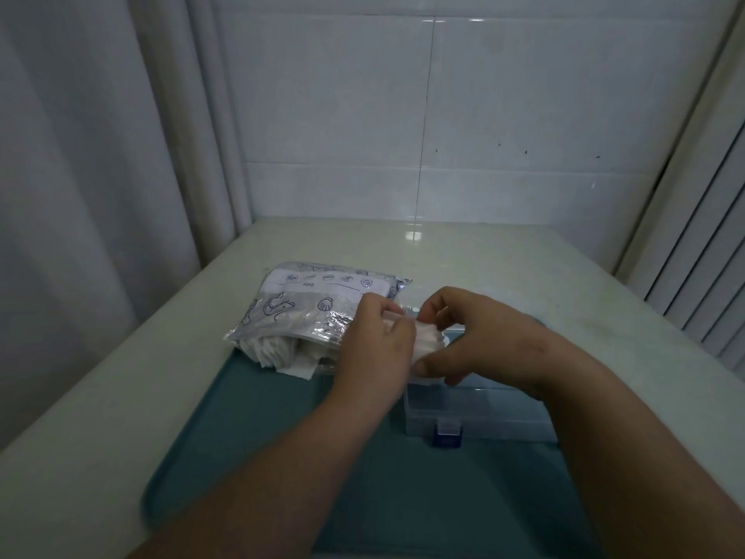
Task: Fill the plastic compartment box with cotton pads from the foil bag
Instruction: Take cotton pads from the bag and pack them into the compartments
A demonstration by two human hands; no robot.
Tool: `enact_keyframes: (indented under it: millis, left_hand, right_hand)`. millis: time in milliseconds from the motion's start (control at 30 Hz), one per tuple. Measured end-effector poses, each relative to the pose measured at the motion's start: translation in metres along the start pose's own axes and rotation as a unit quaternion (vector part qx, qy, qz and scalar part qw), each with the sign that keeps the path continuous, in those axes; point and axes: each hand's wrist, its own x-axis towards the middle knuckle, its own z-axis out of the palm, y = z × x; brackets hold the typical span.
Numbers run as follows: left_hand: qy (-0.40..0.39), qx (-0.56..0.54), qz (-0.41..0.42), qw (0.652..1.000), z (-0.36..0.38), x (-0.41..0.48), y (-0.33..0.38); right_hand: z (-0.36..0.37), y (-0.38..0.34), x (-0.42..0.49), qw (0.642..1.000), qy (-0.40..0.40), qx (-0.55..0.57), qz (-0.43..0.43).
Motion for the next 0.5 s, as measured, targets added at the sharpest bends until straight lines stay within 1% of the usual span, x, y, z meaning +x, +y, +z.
enact_keyframes:
  millis: [133, 300, 400, 500]
  left_hand:
    - [-0.006, 0.011, 0.008, 1.000, 0.0007, -0.0015, 0.0014]
    - [0.015, -0.054, -0.001, 0.998, 0.0014, -0.0017, 0.0019]
    - [0.032, -0.040, 0.002, 0.999, 0.0008, 0.0001, 0.0002]
    - [0.038, -0.031, -0.009, 0.999, 0.0013, 0.0008, -0.0010]
  right_hand:
    - [0.0009, 0.0000, 0.0004, 1.000, 0.022, -0.006, -0.017]
    - [-0.0004, 0.0003, 0.0038, 0.999, 0.040, -0.022, -0.019]
    - [-0.0015, 0.0010, 0.0035, 0.999, 0.026, -0.034, -0.012]
    - [0.0003, 0.0009, 0.0017, 0.997, 0.000, -0.071, 0.012]
